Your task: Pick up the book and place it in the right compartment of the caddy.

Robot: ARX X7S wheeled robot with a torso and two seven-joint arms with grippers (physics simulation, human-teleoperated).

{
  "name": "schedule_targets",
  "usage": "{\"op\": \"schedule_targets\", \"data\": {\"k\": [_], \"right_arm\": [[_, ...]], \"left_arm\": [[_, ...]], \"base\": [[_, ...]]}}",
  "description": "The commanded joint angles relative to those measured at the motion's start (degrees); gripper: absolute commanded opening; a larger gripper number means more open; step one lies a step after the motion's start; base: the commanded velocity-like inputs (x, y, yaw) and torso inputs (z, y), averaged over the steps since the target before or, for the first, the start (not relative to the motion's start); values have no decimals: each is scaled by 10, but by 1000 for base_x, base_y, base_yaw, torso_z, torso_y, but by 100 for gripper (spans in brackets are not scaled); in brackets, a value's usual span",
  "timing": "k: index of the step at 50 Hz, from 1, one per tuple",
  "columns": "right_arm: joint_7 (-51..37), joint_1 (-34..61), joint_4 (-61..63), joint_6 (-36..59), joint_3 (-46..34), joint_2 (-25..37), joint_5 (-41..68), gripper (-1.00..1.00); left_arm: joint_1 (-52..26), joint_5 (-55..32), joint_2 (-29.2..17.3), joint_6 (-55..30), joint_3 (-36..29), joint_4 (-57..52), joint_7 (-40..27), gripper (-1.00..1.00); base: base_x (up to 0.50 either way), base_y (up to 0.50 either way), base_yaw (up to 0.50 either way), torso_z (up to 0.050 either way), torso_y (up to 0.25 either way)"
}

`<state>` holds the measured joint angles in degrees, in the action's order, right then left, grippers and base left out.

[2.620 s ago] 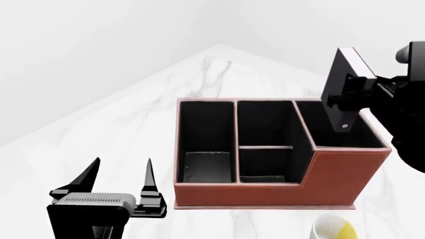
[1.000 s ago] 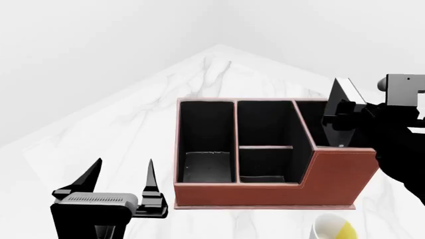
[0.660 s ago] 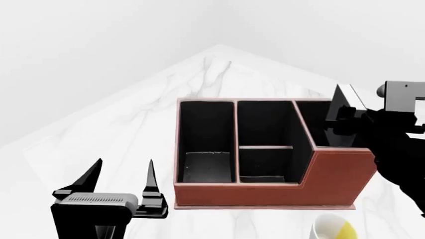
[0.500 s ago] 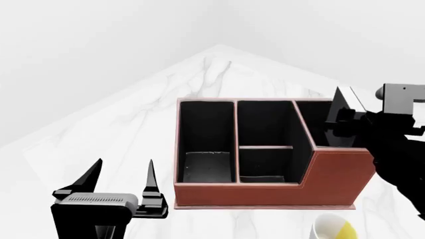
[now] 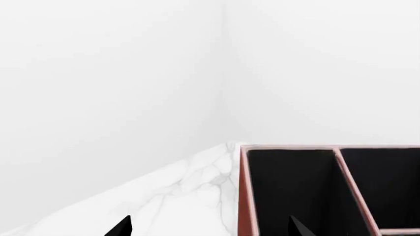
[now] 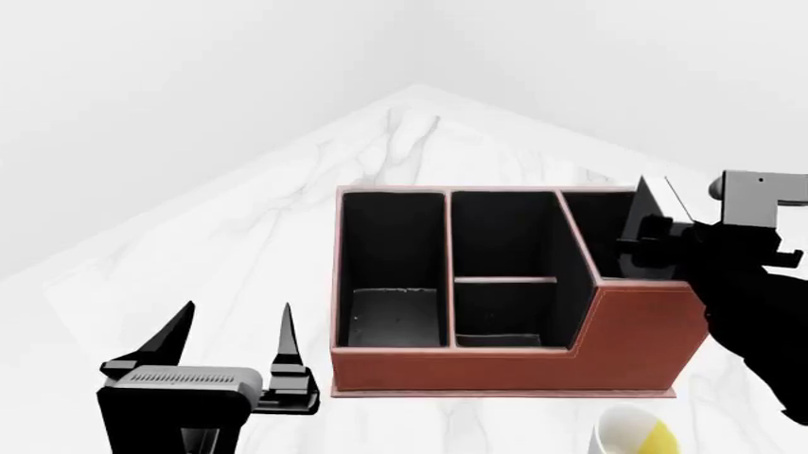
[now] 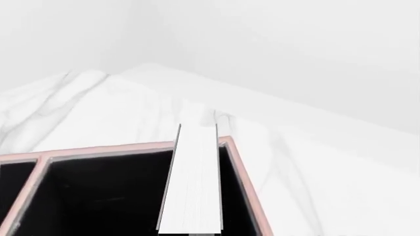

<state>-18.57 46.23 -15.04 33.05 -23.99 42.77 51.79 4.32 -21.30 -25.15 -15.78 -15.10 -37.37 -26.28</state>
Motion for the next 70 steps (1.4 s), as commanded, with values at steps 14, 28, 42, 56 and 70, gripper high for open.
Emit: {"op": "schedule_targets", "data": {"k": [14,28,42,56,70], "right_arm": [[11,0,-5,-9,9,-3,-32,-100],[9,3,-15,-5,13,-5,-26,100],[8,2,-11,-4,13,-3,-27,100],[6,2,-6,-2,15,-1,-25,100],[6,1,-5,-2,14,-1,-26,100]], "left_arm": [[-1,-2,-2,1,-2,1,-3,100],[-1,-3,-3,3,-4,2,-4,100],[-3,-4,-4,3,-6,2,-6,100],[-3,-5,-5,2,-8,2,-7,100],[-4,-6,-6,4,-8,3,-9,100]], "base": [[0,0,0,0,1],[0,0,0,0,1],[0,0,0,0,0],[0,0,0,0,0],[0,0,0,0,0]]}}
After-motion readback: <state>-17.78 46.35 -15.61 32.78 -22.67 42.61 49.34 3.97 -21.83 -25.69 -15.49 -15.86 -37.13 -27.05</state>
